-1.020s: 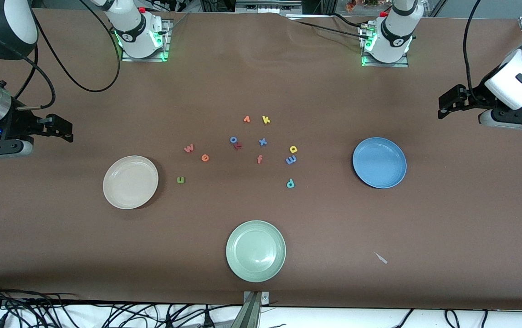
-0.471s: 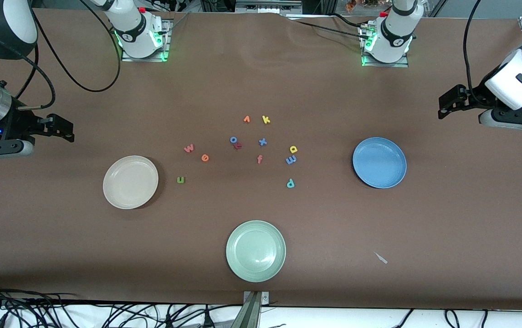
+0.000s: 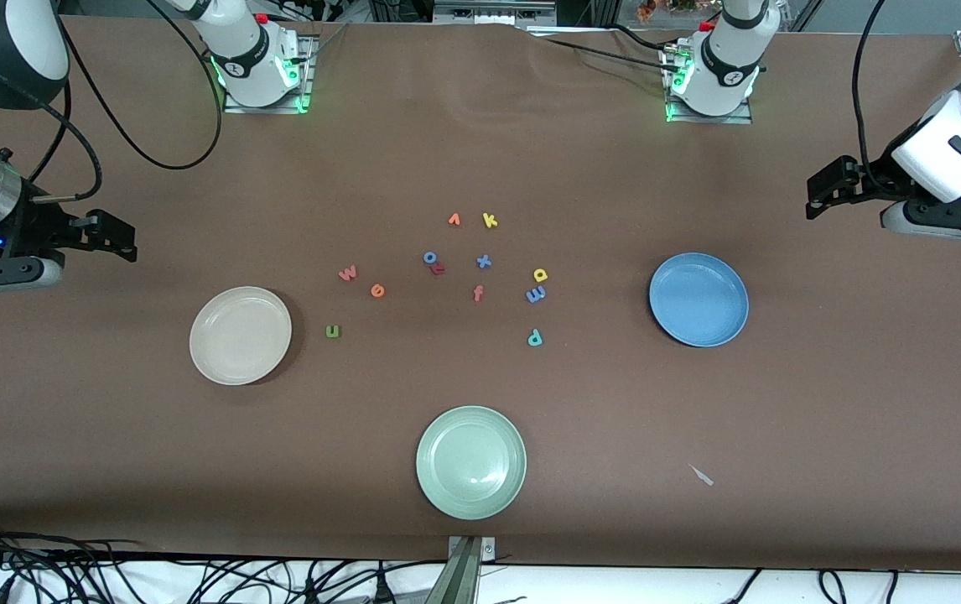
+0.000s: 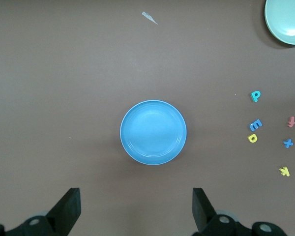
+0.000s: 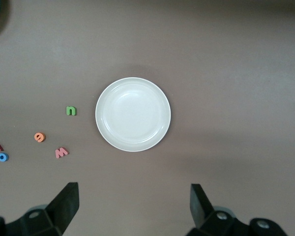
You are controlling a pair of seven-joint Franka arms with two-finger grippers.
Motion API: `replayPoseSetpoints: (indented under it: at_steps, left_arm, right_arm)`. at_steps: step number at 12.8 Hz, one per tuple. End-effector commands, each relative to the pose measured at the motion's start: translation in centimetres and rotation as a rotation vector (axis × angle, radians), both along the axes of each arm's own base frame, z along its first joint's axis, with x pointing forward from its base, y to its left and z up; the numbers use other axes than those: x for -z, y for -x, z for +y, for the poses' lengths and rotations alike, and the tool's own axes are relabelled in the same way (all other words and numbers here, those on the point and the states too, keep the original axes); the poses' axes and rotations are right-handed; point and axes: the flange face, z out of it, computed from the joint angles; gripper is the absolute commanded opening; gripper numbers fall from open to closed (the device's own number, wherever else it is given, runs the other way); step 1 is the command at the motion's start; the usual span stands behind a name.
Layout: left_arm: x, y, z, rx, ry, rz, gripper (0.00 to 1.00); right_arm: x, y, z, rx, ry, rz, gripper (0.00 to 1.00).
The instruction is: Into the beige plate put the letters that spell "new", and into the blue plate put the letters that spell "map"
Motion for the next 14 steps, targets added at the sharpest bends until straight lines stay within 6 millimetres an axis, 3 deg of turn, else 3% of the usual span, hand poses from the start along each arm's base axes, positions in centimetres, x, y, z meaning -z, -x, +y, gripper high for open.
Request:
replayPoseSetpoints:
  at_steps: [1, 14]
  left_arm:
    - [-0.35, -0.05, -0.05, 0.013, 0.025, 0.000, 1.00]
    - [0.11, -0.31, 0.14, 0.002, 0.023, 0.009, 1.00]
  right_arm:
    - [-0.76, 0.21, 0.13, 0.014, -0.015, 0.000, 1.00]
    - [-0.76, 0.19, -0.19, 0.022, -0.027, 0.000, 1.00]
